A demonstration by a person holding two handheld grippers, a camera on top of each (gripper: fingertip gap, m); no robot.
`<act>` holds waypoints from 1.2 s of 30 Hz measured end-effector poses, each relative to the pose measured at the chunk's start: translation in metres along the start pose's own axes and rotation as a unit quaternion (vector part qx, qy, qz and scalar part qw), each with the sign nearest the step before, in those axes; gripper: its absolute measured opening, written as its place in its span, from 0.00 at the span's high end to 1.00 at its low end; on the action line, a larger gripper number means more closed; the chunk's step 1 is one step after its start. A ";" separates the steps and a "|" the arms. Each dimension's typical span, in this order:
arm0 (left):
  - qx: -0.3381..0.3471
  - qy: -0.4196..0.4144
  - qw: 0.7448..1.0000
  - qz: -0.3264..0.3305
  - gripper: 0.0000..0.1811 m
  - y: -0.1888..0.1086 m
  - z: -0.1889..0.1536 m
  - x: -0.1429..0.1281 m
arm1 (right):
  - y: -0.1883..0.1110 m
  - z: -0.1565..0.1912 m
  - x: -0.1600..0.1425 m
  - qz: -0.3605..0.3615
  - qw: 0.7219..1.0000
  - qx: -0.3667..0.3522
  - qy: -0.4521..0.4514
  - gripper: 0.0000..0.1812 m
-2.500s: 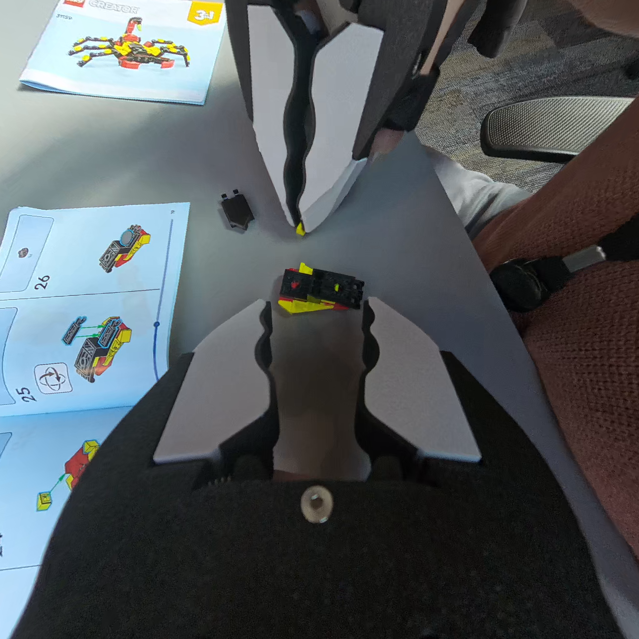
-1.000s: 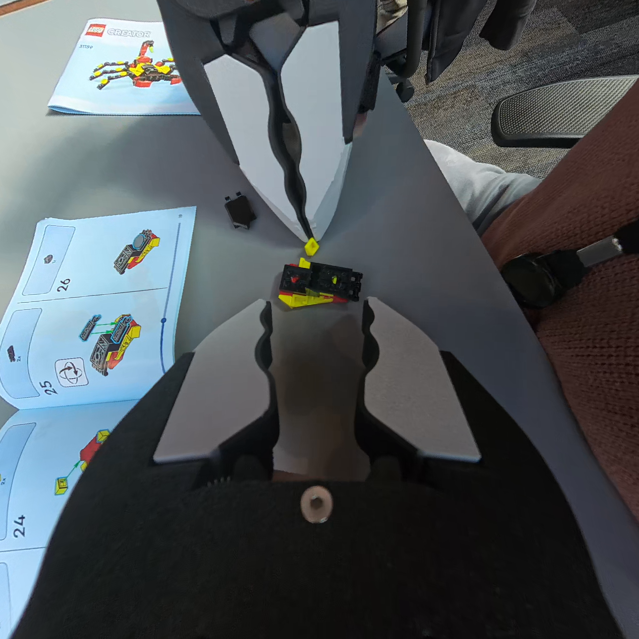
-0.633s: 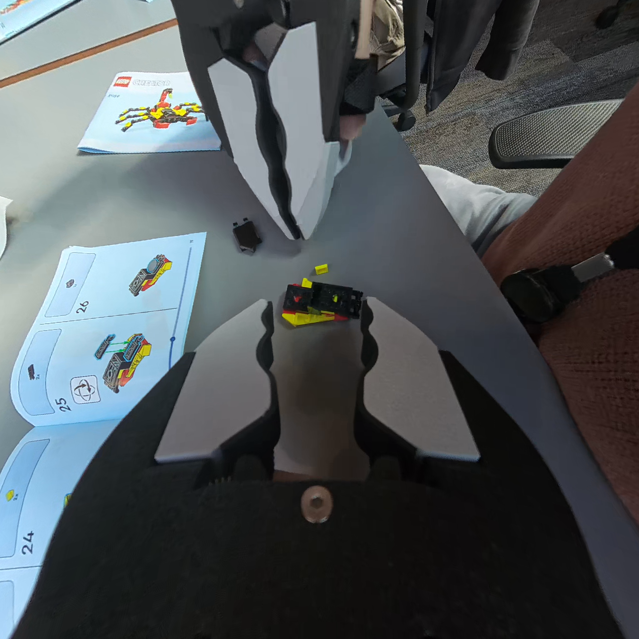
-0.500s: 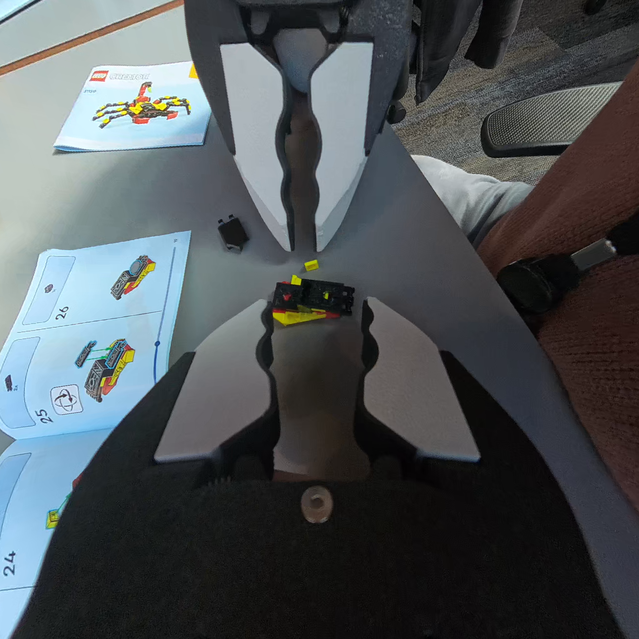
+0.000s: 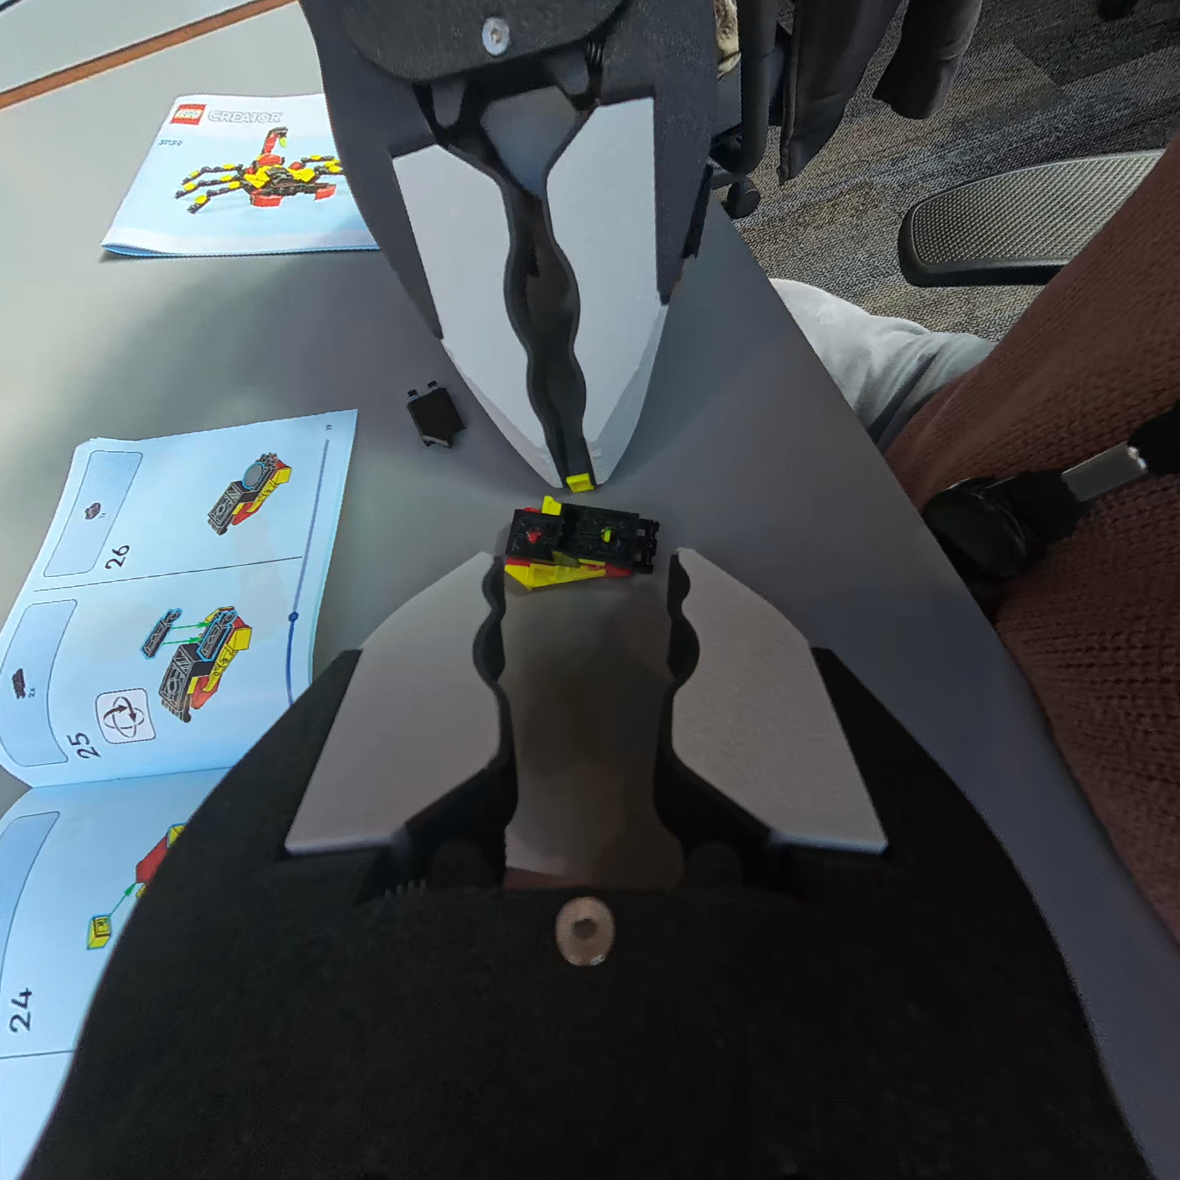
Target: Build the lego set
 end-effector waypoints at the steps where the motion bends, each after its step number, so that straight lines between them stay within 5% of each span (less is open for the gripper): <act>1: 0.000 0.003 1.000 0.003 0.73 0.000 0.000 0.000 | 0.000 -0.001 0.000 0.002 0.999 0.008 0.042 0.96; 6: -0.007 0.019 1.000 0.002 0.73 -0.001 0.001 0.000 | -0.004 -0.015 0.007 -0.028 0.957 0.074 0.278 0.96; 19: -0.008 0.064 0.998 -0.012 0.73 0.006 0.009 0.004 | -0.003 -0.023 0.004 -0.047 0.940 0.099 0.323 0.96; 22: 0.045 0.123 0.990 -0.050 0.73 0.004 0.016 0.011 | -0.016 -0.024 0.012 -0.121 0.877 0.245 0.396 0.96; 27: 0.094 0.155 0.974 -0.132 0.78 -0.008 0.021 0.030 | -0.039 -0.033 0.020 -0.200 0.805 0.355 0.431 0.96; 36: 0.091 0.153 0.966 -0.187 0.87 -0.013 0.028 0.038 | -0.037 -0.022 0.026 -0.128 0.819 0.383 0.407 0.96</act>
Point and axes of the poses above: each gripper's, where its closed fingertips meet, y out along the fingers, x out of its top, z = x × y across the jaws, the point moved 7 cm from there along -y, back along the fingers, and after that the axes turned 12 degrees about y, right-handed, at the moved point
